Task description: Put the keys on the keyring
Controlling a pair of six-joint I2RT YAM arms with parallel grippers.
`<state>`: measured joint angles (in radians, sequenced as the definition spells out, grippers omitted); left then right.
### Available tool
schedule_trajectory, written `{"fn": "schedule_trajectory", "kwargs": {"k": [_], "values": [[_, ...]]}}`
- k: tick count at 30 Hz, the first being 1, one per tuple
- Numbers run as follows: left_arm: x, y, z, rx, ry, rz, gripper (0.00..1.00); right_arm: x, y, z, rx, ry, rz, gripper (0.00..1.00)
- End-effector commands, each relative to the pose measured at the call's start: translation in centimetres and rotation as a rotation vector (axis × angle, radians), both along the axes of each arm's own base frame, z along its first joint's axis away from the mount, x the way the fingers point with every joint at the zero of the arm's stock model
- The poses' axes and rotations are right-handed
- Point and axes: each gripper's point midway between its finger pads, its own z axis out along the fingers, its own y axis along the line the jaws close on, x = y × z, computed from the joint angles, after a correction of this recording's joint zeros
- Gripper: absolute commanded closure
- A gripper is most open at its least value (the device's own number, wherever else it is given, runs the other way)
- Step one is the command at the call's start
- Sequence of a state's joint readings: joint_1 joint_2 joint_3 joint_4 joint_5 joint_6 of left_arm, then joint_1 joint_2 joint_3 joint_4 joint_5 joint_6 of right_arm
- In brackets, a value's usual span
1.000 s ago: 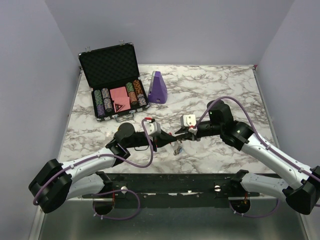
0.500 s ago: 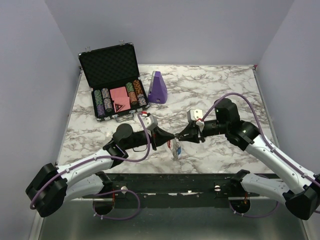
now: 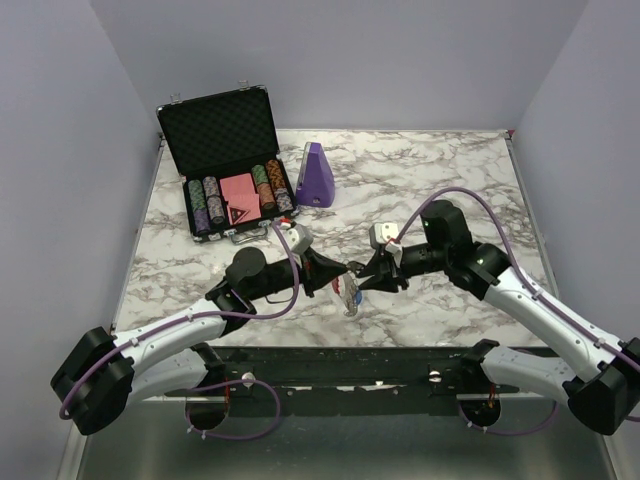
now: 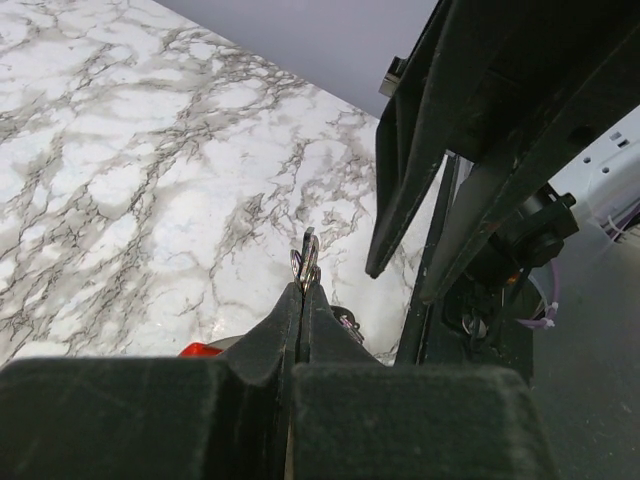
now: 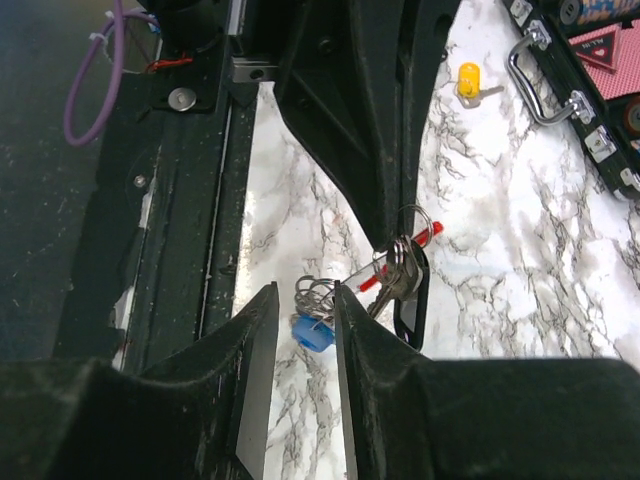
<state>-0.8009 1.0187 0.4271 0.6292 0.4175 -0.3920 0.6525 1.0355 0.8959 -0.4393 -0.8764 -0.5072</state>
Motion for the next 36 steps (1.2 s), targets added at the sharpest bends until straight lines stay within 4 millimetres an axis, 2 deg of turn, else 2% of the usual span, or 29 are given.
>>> {"fn": "schedule_trajectory", "kwargs": {"k": [1,8,16,22,36], "values": [[0.0,0.2,1.4,-0.059,-0.026,0.019,1.00,1.5,0.3,-0.4,-0.002,0.003,-0.070,0.63],[-0.1,0.2,1.6,-0.076,-0.026,0.016,1.00,2.5,0.6,-0.8,-0.001,0.024,-0.123,0.60],[-0.1,0.2,2.1,-0.115,-0.031,0.024,1.00,2.7,0.6,-1.9,-0.014,0.067,-0.160,0.60],[-0.1,0.1,2.3,-0.132,-0.026,0.034,1.00,3.4,0.6,-1.7,-0.006,0.064,-0.199,0.59],[0.3,0.6,2.7,-0.199,-0.035,0.131,1.00,3.5,1.2,-2.2,0.031,0.218,-0.281,0.57]]}}
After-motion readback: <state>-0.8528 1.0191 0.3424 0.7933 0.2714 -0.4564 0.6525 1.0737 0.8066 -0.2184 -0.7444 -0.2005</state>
